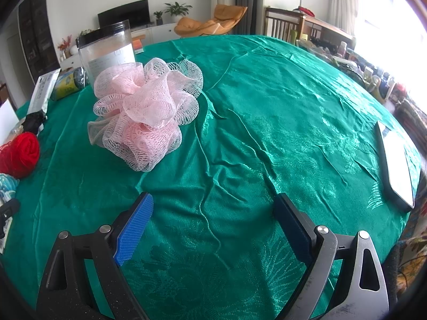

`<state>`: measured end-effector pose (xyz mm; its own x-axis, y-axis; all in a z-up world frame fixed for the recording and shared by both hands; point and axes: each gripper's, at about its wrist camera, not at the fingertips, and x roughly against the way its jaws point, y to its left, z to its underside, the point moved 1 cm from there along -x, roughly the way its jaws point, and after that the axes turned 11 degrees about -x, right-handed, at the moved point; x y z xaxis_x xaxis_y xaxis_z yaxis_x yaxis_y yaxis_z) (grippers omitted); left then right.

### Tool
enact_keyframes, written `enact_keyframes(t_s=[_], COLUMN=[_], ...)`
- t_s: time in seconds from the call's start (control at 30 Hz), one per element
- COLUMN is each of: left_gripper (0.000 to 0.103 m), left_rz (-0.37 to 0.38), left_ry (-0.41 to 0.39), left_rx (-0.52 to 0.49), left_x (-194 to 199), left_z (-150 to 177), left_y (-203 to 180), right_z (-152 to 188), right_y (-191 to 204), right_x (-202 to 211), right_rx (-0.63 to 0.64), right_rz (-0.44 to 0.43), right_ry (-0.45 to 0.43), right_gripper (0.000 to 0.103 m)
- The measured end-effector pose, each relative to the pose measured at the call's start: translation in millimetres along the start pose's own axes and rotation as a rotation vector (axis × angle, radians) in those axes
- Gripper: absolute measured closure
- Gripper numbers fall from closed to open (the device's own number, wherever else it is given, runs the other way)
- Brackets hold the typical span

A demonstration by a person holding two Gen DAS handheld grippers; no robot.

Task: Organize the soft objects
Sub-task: 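Move the right tool toward the pink mesh puff while the left tool approaches the red yarn balls, then close the right tool on the pink puff while the left tool grasps the red yarn balls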

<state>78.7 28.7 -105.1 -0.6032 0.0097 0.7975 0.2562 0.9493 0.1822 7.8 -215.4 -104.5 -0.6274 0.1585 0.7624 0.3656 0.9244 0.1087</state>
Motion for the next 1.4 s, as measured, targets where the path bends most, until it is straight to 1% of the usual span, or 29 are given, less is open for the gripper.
enact_keyframes(t_s=[0.43, 0.5, 0.57, 0.6, 0.7, 0.73, 0.8, 0.87, 0.9, 0.97, 1.03, 1.1, 1.13, 1.17, 1.2, 1.23, 1.27, 1.3, 1.33, 1.37, 1.4], left_gripper=[0.0, 0.0, 0.0, 0.0, 0.0, 0.0, 0.0, 0.0, 0.0, 0.0, 0.0, 0.0, 0.0, 0.001, 0.003, 0.016, 0.022, 0.025, 0.034, 0.039, 0.04], left_rz=[-0.002, 0.016, 0.063, 0.094, 0.213, 0.237, 0.232, 0.184, 0.173, 0.192, 0.182, 0.165, 0.159, 0.163, 0.176, 0.196, 0.224, 0.235, 0.244, 0.256, 0.271], left_ry=[0.004, 0.04, 0.128, 0.156, 0.126, 0.108, 0.05, -0.008, -0.021, -0.01, 0.049, 0.127, 0.158, 0.181, 0.196, 0.208, 0.216, 0.21, 0.2, 0.189, 0.175], left_rx=[-0.008, -0.049, -0.109, -0.132, -0.153, -0.167, -0.215, -0.277, -0.313, -0.377, -0.418, -0.452, -0.459, -0.454, -0.436, -0.409, -0.38, -0.356, -0.334, -0.307, -0.27], left_x=[0, 2, 4, 8, 35, 45, 62, 68, 65, 45, 14, -15, -25, -31, -35, -36, -37, -36, -34, -32, -29], left_z=[0, -2, -5, -6, -13, -21, -43, -69, -80, -97, -104, -102, -99, -97, -95, -94, -94, -95, -98, -100, -103], left_y=[0, -2, -4, -5, 0, 3, 4, 0, -4, -15, -19, -24, -23, -21, -18, -14, -10, -6, -3, 0, 4], right_z=[0, 1, 1, 1, 1, 1, 1, 1, 1, 1, 1, 1, -1, -5, -9, -13, -20, -28, -38, -48, -58], right_y=[0, 0, 0, 0, 0, 0, 0, 0, 0, 0, 0, 0, 0, -2, -5, -7, -5, -1, 7, 16, 26], right_x=[0, 0, 0, 0, 0, 0, 0, 0, 0, 0, 0, 1, 3, 6, 13, 21, 25, 28, 27, 23, 15], right_rx=[0.0, 0.001, 0.001, 0.001, 0.001, 0.001, 0.001, 0.001, 0.001, 0.002, 0.002, 0.007, 0.004, -0.021, -0.061, -0.101, -0.13, -0.145, -0.139, -0.118, -0.093], right_rz=[-0.001, -0.001, -0.002, -0.002, -0.002, -0.001, -0.001, -0.002, -0.002, -0.003, -0.004, -0.011, -0.032, -0.092, -0.186, -0.268, -0.32, -0.351, -0.367, -0.365, -0.351], right_ry=[-0.002, -0.002, -0.002, -0.002, -0.003, -0.003, -0.003, -0.003, -0.004, -0.004, -0.004, 0.008, 0.03, 0.045, 0.036, 0.015, 0.002, -0.003, -0.005, -0.006, 0.0], right_gripper=[0.01, 0.01, 0.01, 0.01, 0.01, 0.01, 0.01, 0.01, 0.01, 0.01, 0.01, 0.01, 0.01, 0.01, 0.01, 0.01, 0.01, 0.01, 0.01, 0.01, 0.01])
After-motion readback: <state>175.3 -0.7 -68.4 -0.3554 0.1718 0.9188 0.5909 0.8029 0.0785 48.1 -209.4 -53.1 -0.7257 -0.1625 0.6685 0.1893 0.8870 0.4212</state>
